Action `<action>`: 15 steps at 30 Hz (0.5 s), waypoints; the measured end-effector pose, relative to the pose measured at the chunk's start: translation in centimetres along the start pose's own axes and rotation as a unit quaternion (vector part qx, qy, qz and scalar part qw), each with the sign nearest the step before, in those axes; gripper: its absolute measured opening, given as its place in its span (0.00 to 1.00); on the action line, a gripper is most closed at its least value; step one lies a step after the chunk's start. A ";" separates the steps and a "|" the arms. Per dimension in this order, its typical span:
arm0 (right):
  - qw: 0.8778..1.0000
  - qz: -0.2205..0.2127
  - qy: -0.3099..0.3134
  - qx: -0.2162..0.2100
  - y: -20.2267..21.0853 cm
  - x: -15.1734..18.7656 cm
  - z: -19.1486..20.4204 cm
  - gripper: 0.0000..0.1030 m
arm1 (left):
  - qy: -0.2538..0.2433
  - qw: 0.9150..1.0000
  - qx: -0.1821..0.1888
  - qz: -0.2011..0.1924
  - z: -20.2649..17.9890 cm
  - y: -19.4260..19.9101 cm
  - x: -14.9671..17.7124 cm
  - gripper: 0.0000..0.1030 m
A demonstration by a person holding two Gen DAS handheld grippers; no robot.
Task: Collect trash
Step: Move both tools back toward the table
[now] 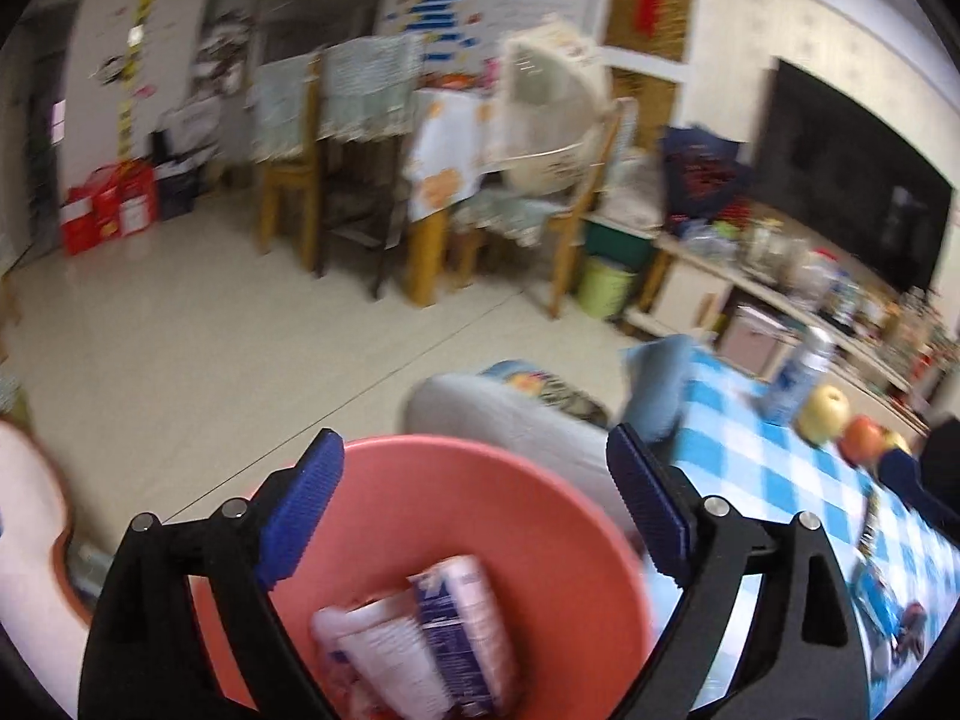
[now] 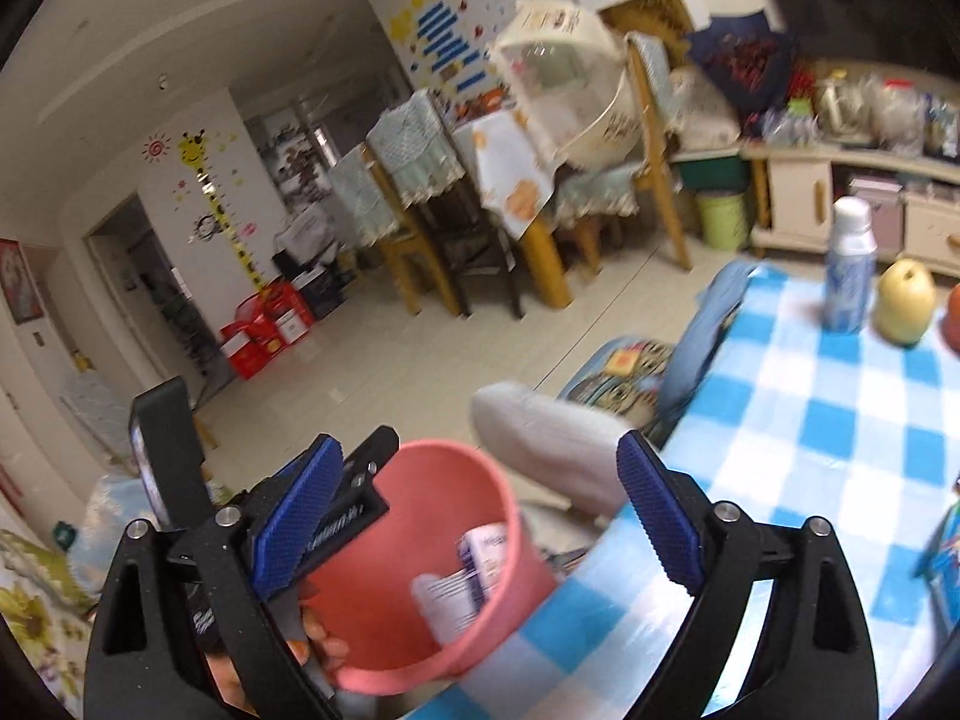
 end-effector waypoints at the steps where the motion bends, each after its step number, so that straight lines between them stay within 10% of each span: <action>1: 1.000 -0.012 0.003 0.006 0.4 -0.3 -0.5 0.93 | -0.005 1.000 0.013 -0.004 -0.8 -0.1 -0.2 0.87; 15: 0.986 -0.085 0.057 0.134 6.6 -0.9 -7.4 0.95 | -0.073 0.997 0.036 0.000 -8.1 0.3 -1.2 0.88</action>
Point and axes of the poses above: each gripper's, at about its wrist camera, not at the fingertips, and y roughly against the way its jaws point, z to its left, x to its underside, the point moved 8 cm from there along -y, roughly the way its jaws point, and after that the axes turned 14 degrees about -y, right-handed, at the moved point
